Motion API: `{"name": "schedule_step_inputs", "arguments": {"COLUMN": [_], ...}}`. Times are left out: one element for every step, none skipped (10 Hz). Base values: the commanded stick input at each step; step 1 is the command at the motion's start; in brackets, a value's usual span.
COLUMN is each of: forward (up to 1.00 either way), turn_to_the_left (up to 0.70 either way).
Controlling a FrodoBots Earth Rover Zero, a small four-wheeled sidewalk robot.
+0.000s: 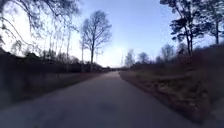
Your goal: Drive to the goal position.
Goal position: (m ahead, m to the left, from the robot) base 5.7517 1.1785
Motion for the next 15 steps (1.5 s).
{"name": "schedule_step_inputs", "arguments": {"forward": [1.00,1.00,1.00,1.00,1.00,1.00,1.00,1.00,1.00,1.00,1.00,1.00,1.00,1.00,1.00], "turn_to_the_left": [0.00,0.00,0.00,0.00,0.00,0.00,0.00,0.00,0.00,0.00,0.00,0.00,0.00,0.00,0.00]}}
